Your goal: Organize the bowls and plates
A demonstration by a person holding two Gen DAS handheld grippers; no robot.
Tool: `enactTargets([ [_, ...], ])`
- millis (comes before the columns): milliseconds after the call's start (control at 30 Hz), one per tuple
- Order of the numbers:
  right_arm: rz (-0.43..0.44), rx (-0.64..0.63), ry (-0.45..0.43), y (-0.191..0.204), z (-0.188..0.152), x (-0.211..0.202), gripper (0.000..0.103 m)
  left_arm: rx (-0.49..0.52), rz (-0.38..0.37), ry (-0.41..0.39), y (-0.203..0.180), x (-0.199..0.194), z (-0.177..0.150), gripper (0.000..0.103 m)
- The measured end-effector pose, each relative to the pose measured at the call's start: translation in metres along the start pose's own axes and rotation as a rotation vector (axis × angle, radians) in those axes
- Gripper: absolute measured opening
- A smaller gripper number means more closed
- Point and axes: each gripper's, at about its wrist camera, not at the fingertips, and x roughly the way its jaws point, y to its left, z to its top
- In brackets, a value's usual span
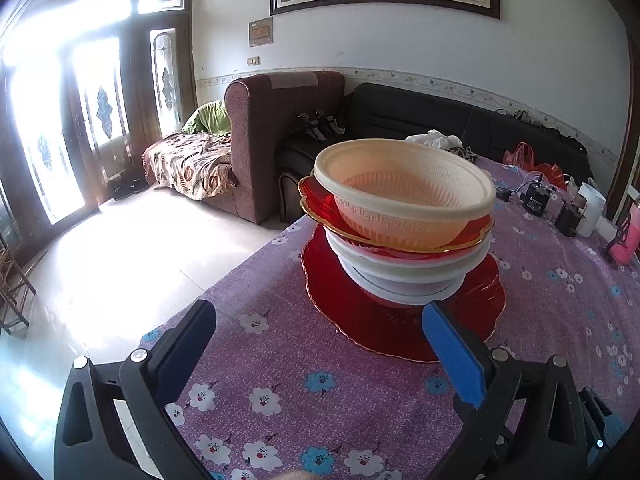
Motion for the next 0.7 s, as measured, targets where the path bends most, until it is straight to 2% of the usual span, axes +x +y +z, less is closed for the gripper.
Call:
enactTargets([
  [367,0.004,-0.022,0.029,0.009,0.003,0.015,0.068,-0.018,-0.001,0.061,0.010,0.022,0.001,0.103],
  [600,0.023,-0.037,0.035,0.017,0.004,0.016,0.068,-0.020,0.009,0.068,0.013,0.025,0.001,0.103],
  [700,0.024,-0.028,0.030,0.014,0.007,0.013,0.068,-0.021,-0.014,0.084,0.012,0.026,0.003,0.103],
])
